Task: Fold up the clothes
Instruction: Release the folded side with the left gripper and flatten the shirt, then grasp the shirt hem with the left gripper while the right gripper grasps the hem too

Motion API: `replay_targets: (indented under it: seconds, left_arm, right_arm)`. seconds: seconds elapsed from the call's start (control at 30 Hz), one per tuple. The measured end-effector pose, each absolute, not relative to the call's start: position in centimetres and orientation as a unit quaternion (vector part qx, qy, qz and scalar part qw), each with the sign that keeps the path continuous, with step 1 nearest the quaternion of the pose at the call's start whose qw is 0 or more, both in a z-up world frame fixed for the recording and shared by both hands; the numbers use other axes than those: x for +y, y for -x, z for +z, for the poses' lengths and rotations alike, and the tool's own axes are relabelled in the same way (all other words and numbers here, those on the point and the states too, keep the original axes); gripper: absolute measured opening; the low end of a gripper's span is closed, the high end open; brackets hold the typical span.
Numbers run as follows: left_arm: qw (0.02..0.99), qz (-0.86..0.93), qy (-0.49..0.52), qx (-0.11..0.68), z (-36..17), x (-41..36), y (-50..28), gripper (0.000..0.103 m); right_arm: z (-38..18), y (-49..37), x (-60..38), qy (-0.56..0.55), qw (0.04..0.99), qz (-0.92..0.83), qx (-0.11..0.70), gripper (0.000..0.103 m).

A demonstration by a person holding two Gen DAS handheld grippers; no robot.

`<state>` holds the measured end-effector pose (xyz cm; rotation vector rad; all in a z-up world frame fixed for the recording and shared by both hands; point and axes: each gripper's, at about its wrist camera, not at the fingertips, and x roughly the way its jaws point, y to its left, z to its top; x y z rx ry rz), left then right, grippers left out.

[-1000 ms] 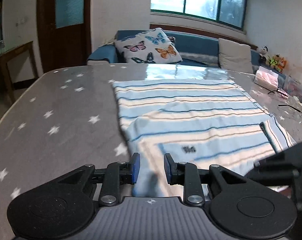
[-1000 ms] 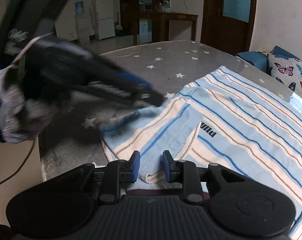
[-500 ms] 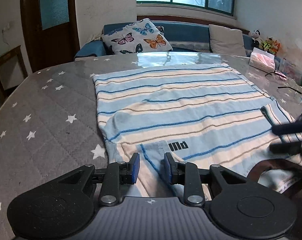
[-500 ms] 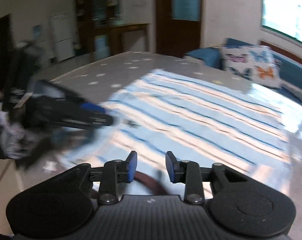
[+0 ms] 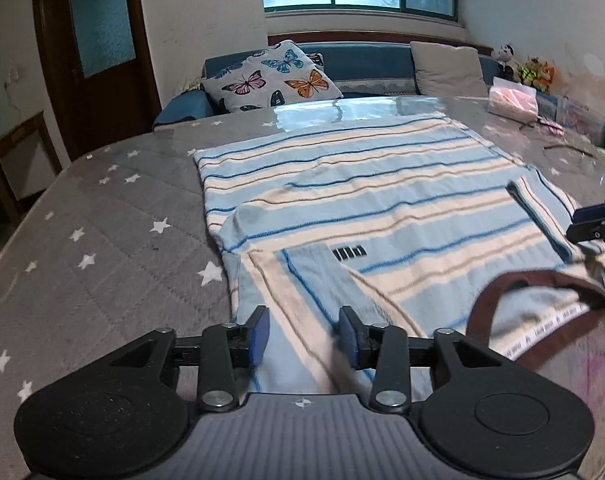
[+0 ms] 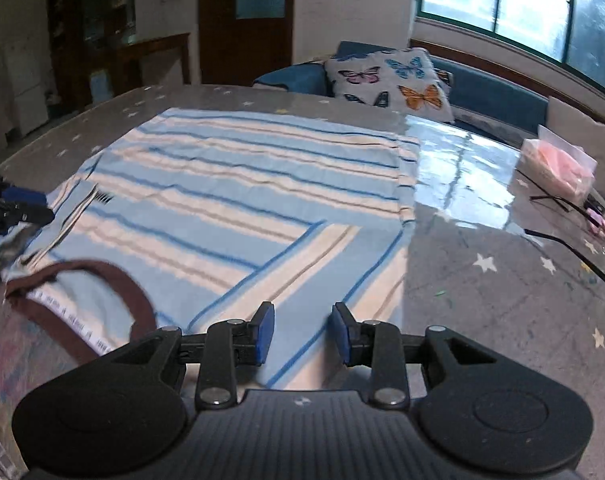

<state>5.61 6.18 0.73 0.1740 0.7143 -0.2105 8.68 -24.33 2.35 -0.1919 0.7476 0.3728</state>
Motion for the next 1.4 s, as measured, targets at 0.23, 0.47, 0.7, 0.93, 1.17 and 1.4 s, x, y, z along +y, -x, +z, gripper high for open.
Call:
replay_targets:
  seconds: [0.23,0.47,0.7,0.93,1.17,1.4]
  left_arm:
    - [0.924,-0.128,-0.122,0.338,1.3,5.9,-2.1,0.044]
    - [0.909,-0.175,-0.184,0.331,1.3,4.7,0.6,0.047]
    - [0.895,-0.205,-0.227,0.326,0.5,4.2,1.5,0.047]
    - [0.881,-0.231,-0.270,0.312,-0.4,3.0,1.2,0.047]
    - [0.877,-0.250,-0.255,0.322,-0.4,3.4,0.2,0.026]
    - [0.873,-0.260,-0.246,0.331,-0.3,3.4,-0.5,0.015]
  right_arm:
    - [2.9,-6.8,-23.6,0.120,0.907,0.201,0.349,0.032]
    - [2.5,-6.3,-23.9,0.128,0.899,0.216,0.359,0.035]
    - [3.7,-4.2,-24.7,0.175,0.884,0.249,0.355,0.050]
    - [3.2,-3.2,-24.3,0.238,0.861,0.281,0.351,0.051]
    - [3.0,-5.0,-24.5,0.230,0.853,0.300,0.360,0.051]
    - [3.1,-6.0,-24.7,0.214,0.847,0.309,0.377,0.025]
